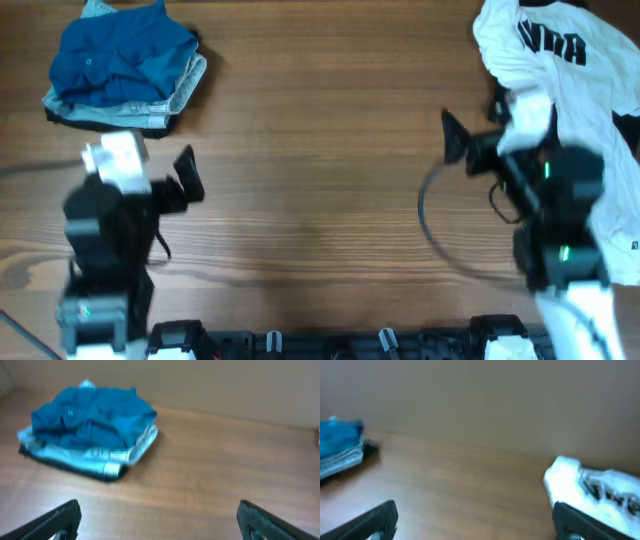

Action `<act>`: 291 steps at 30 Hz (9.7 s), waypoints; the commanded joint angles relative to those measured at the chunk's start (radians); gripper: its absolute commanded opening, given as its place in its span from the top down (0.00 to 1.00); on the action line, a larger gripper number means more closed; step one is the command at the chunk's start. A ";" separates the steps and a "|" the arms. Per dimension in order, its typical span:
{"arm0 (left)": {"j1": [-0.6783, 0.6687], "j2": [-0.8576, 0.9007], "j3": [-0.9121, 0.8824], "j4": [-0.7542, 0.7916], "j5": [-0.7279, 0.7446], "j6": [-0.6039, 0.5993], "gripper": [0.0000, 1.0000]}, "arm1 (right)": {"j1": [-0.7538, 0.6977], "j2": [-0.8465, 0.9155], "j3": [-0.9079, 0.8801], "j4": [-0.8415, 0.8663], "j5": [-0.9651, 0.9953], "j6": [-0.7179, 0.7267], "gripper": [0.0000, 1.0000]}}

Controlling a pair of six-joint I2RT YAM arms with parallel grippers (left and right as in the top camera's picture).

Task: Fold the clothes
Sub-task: 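Reach the right gripper to the white PUMA shirt and grasp it, then drag the white shirt with the right gripper toward table center, then reach the left gripper to the shirt's left edge and grasp it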

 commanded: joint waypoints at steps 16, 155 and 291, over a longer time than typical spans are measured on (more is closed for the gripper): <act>-0.008 0.619 0.353 -0.187 0.203 -0.011 0.00 | -0.146 0.884 0.694 -0.232 0.263 0.100 0.03; 0.369 0.658 0.354 -0.046 0.302 -0.025 0.00 | 0.541 0.877 0.689 -0.406 -0.288 0.071 0.96; -0.788 1.424 0.769 -0.159 0.328 0.164 0.35 | -0.479 1.018 1.154 -0.872 -0.012 0.275 0.00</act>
